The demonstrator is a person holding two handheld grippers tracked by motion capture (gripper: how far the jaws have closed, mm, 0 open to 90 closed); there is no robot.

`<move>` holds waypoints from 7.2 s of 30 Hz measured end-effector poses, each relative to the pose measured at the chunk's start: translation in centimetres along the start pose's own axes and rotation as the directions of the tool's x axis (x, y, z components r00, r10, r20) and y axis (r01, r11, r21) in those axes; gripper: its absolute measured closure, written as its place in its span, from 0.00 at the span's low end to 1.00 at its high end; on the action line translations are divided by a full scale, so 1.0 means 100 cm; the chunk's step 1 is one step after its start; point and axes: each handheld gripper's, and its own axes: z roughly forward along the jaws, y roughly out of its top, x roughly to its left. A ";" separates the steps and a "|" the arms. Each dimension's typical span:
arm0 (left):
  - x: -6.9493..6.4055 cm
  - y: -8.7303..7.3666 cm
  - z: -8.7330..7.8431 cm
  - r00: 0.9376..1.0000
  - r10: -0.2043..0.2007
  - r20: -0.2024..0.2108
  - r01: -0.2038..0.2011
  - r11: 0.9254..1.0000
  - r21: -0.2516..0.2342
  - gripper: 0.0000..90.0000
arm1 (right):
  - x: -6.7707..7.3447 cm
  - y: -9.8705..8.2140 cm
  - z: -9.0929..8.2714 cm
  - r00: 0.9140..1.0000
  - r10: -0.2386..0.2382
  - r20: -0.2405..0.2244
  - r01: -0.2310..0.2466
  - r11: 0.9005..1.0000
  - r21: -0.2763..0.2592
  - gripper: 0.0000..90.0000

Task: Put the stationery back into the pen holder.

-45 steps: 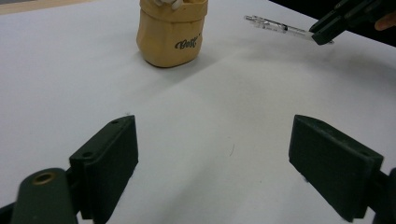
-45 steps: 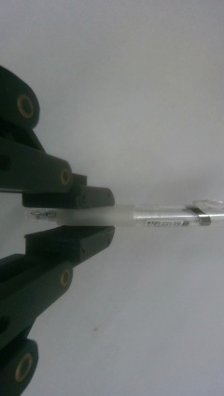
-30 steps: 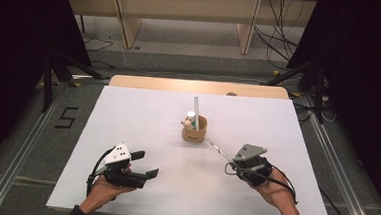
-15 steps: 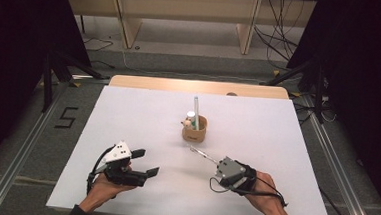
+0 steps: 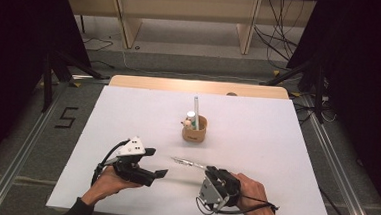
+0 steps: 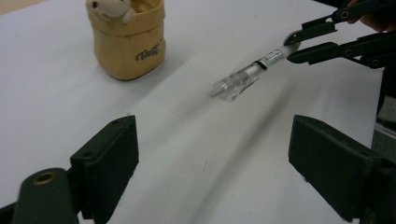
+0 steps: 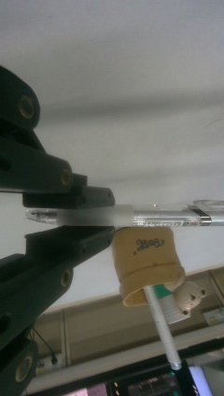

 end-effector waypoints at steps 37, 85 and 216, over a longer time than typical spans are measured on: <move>-0.027 0.049 0.057 0.946 0.212 0.247 -0.292 0.887 0.357 0.43 | 0.041 0.023 0.003 0.937 -0.334 0.105 0.337 0.941 -0.018 0.90; -0.033 0.056 0.087 0.889 0.238 0.391 -0.418 0.772 0.480 0.85 | 0.052 0.026 0.006 0.909 -0.407 0.091 0.411 0.911 -0.030 0.90; 0.067 0.121 0.126 0.974 -0.221 -0.043 0.189 0.908 -0.373 0.88 | -0.001 -0.066 -0.035 0.657 0.739 -0.148 -0.753 0.637 -0.162 0.35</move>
